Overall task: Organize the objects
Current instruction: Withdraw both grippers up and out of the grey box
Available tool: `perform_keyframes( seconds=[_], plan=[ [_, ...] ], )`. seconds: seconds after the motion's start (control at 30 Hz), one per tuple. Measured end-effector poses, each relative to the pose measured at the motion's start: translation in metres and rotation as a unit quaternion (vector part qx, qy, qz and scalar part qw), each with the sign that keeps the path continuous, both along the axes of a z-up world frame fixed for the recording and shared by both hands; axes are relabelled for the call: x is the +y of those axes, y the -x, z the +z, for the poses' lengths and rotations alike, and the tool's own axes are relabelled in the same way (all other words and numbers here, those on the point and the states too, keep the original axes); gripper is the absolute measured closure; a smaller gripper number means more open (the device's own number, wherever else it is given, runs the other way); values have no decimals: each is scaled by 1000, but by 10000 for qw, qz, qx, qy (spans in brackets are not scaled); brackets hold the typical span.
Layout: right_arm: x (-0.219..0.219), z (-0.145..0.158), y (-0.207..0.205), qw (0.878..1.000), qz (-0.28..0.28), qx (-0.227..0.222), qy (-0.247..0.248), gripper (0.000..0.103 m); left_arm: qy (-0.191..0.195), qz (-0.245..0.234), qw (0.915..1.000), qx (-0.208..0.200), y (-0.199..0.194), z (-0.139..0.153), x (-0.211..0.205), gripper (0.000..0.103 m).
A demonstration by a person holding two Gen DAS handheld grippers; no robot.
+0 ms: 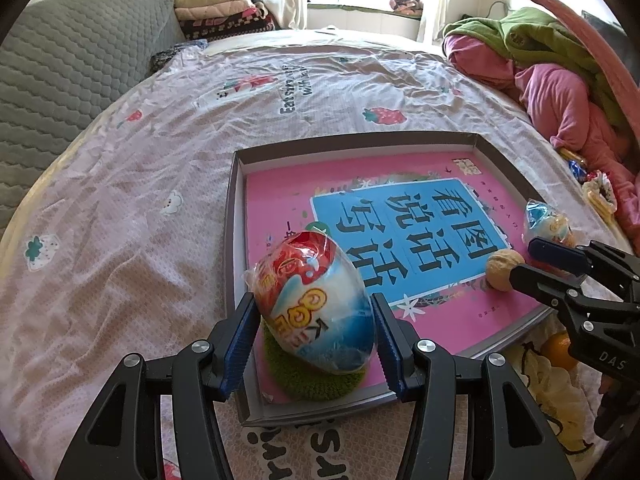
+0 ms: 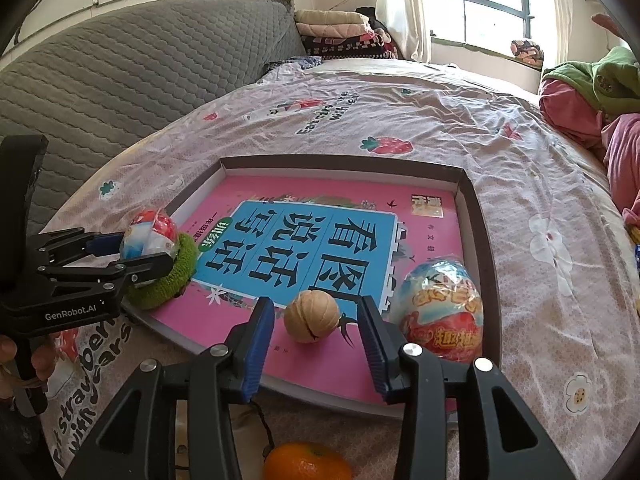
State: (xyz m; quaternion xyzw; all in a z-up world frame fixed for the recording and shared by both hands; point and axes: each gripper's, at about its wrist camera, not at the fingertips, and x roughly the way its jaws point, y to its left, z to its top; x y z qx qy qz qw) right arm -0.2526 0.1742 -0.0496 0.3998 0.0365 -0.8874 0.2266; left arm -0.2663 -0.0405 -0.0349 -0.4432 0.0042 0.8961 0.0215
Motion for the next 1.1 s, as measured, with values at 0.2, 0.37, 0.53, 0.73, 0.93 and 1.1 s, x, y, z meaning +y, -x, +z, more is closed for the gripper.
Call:
perform_keyframes(
  seconds=[0.2,0.37,0.53,0.73,0.93,1.1],
  plan=[
    [3,3,-1,10000,-18,45,19,59,-14,9,10000,9,-1,3,0,46],
    [3,5,-1,10000,-33,64,33,59,8,-2,10000,17,-3,4,0,46],
    [4,9,-2,9999,-38,107,56,58,25,-6,10000,56,-7,7,1,46],
    [6,14,-5,9998,-50,157,98,58,-11,-33,9999,140,-12,13,1,46],
    [9,18,-6,9997,-71,189,145,58,-28,-37,9999,149,-12,15,1,46],
    [9,19,-6,9996,-73,197,164,58,-54,-47,9999,143,-13,16,0,46]
  ],
)
